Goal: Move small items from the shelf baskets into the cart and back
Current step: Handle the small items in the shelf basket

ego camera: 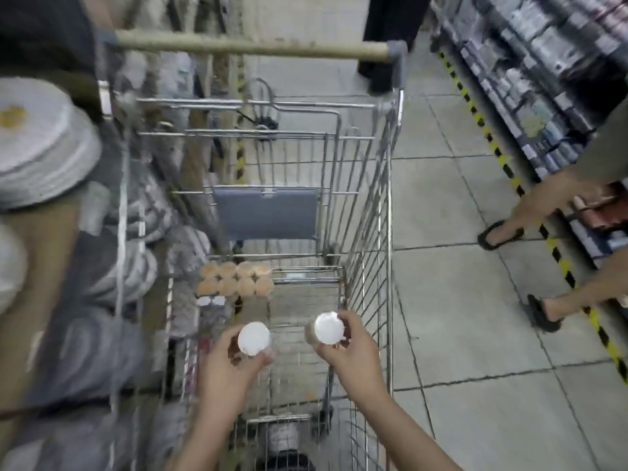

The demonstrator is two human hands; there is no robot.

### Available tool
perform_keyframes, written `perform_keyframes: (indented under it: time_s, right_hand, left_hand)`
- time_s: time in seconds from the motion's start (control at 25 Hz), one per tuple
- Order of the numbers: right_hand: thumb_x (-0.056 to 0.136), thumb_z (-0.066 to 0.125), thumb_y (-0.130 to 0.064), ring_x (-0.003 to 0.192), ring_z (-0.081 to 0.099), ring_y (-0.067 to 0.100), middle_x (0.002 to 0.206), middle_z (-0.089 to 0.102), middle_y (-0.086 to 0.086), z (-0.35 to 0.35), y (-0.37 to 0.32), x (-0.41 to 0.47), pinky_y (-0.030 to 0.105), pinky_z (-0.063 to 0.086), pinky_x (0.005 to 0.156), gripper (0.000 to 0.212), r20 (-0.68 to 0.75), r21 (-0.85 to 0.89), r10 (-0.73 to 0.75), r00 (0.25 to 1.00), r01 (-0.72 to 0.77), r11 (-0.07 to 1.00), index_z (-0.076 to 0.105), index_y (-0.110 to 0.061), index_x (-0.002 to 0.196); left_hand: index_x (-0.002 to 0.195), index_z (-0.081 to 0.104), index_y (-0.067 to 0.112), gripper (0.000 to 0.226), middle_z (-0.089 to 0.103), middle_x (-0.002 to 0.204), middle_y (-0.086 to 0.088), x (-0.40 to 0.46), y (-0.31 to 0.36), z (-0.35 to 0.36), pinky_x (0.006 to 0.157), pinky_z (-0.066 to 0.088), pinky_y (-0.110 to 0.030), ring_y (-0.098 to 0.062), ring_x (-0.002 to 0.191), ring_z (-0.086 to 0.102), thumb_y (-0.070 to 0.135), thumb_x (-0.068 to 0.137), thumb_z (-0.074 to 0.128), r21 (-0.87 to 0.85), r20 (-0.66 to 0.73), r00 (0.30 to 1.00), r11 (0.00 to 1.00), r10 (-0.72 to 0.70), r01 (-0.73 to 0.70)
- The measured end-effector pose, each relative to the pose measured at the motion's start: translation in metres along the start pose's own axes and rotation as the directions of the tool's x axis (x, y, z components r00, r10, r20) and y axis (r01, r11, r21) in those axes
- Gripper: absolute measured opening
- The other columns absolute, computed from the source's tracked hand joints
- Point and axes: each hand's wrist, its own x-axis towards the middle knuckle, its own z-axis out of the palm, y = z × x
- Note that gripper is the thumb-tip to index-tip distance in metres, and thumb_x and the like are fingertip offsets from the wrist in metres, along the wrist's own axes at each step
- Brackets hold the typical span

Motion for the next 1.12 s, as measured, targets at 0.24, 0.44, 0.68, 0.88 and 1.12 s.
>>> perform_keyframes:
  time_s: [0.24,0.44,0.68,0.88,1.12]
  right_hand:
    - [0.07,0.078,-0.002,0.095,0.058,0.009,0.101,0.062,-0.012,-0.054,-0.03,-0.109,0.018,0.044,0.079,0.049,0.398,0.023,-0.175,0.901,0.18,0.983,0.054,-0.036,0.096]
    - [0.056,0.083,-0.014,0.1,0.057,0.007,0.104,0.062,-0.014,-0.072,-0.04,-0.2,0.016,0.04,0.077,0.053,0.668,0.051,-0.245,0.702,0.286,0.957,0.058,-0.035,0.097]
    - [0.052,0.073,-0.03,0.1,0.062,0.006,0.102,0.068,-0.014,-0.057,-0.047,-0.327,0.013,0.047,0.082,0.052,0.889,0.169,-0.322,0.327,0.418,0.893,0.062,-0.032,0.103]
    - [0.06,0.075,-0.033,0.103,0.062,0.005,0.106,0.068,-0.014,-0.051,-0.032,-0.473,0.031,0.05,0.093,0.048,0.961,0.271,-0.264,-0.087,0.498,0.824,0.061,-0.038,0.106]
    - [0.074,0.08,-0.02,0.102,0.058,-0.005,0.11,0.064,-0.018,-0.068,0.036,-0.675,0.026,0.048,0.094,0.047,0.899,0.363,-0.152,-0.411,0.504,0.783,0.059,-0.036,0.113]
  left_hand:
    - [0.101,0.062,0.023,0.049,0.069,0.092,0.003,-0.187,0.026,-0.025,0.075,0.049,-0.017,-0.005,0.086,0.064,0.017,0.059,0.088,-0.165,-0.335,0.942,0.984,0.007,-0.066]
    - [0.096,0.063,0.021,0.043,0.071,0.086,0.001,-0.344,0.014,-0.038,0.061,0.047,-0.008,-0.011,0.077,0.064,0.016,0.06,0.085,-0.287,-0.62,0.783,0.943,-0.047,-0.17]
    - [0.095,0.062,0.025,0.038,0.071,0.083,0.014,-0.519,-0.012,-0.041,0.065,0.047,-0.008,0.001,0.076,0.062,0.022,0.063,0.083,-0.296,-0.881,0.451,0.912,-0.145,-0.285]
    - [0.098,0.065,0.026,0.052,0.071,0.091,0.014,-0.677,-0.049,-0.018,0.066,0.051,-0.016,0.002,0.08,0.063,0.046,0.051,0.075,-0.337,-0.941,0.118,0.877,-0.316,-0.343]
    - [0.091,0.063,0.032,0.019,0.067,0.093,0.006,-0.886,-0.099,0.018,0.063,0.05,-0.025,-0.019,0.088,0.063,0.017,0.082,0.07,-0.375,-0.876,-0.187,0.872,-0.444,-0.316]
